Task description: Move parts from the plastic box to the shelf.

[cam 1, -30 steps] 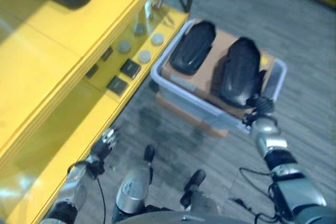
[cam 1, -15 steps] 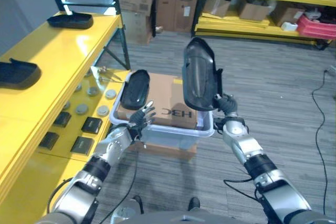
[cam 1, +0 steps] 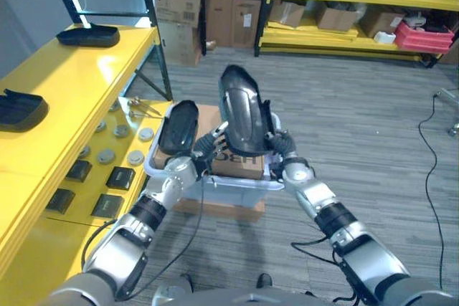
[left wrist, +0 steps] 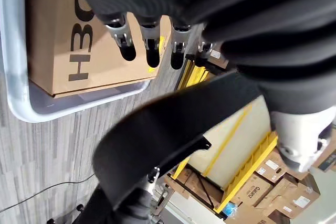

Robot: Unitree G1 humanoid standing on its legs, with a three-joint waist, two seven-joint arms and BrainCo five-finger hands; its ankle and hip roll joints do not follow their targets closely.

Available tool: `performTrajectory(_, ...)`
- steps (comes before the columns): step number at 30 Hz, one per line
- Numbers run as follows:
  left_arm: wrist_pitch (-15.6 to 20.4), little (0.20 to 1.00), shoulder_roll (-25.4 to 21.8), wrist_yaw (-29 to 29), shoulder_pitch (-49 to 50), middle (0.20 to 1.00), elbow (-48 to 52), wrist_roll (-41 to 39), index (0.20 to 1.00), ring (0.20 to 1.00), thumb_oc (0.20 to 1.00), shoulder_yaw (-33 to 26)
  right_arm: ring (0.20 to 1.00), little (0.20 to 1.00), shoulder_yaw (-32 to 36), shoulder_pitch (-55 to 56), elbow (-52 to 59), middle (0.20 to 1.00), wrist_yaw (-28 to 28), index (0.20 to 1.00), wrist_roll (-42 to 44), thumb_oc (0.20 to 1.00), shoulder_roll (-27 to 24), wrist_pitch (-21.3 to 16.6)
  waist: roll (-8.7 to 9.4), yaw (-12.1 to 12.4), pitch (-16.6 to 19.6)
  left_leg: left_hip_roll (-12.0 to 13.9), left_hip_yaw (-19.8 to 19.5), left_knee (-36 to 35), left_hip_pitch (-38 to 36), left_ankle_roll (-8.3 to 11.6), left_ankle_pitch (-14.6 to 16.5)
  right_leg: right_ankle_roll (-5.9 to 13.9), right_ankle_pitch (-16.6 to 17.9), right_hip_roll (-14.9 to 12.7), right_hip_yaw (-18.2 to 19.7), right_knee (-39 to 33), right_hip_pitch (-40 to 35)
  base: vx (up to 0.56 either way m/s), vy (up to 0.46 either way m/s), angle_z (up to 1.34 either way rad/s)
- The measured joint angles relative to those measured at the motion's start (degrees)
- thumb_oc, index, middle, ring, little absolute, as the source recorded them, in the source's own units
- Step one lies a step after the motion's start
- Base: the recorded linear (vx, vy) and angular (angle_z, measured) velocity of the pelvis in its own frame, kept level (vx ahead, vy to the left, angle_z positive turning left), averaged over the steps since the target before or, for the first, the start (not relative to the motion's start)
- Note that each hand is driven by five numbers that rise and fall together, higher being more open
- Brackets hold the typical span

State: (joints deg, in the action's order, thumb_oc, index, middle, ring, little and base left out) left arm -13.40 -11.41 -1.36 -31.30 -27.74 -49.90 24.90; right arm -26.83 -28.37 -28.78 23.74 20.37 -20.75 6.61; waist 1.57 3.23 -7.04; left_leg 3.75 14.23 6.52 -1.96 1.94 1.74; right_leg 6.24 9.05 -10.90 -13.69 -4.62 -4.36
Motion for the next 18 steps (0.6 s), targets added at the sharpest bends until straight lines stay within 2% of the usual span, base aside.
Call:
performTrajectory(7,0.01,1.0,-0.21,-2.08,0.01,1.0,0.06,0.84,1.0,1.0,1.0,0.44,0.2,0.2,-0.24,0.0,-1.36,0.2,-2.04,0.2,-0.49,0.2,0.68,0.05,0.01,0.19,0.0,-0.24,-0.29,-1.82,-0.27,0.03,-1.35,-0.32,-0.34,-0.16,-0.36,0.0,0.33,0.0,-0.001,0.01)
performTrajectory(14,-0.17,1.0,-1.7,-2.35,0.01,1.0,0.14,6.47,1.0,1.0,1.0,2.56,0.2,0.2,-2.16,0.0,-1.39,0.2,-2.03,0.2,-0.49,0.2,1.07,0.05,0.0,0.21,0.01,-0.23,-0.65,-1.89,-0.29,0.03,-1.41,-0.03,-0.19,-0.06,-1.02,0.0,0.11,0.0,0.0,0.01)
performTrajectory(18,-1.85,1.0,-1.63,-4.67,0.0,1.0,0.09,10.07,1.0,1.0,1.0,2.94,0.2,0.2,-2.44,0.0,-1.39,0.2,-1.99,0.2,-0.49,0.2,2.44,0.06,-0.02,0.36,0.01,-0.25,-0.94,-2.11,-0.3,0.06,-1.59,-0.02,-0.22,-0.05,-1.09,0.0,0.03,0.01,0.0,0.03)
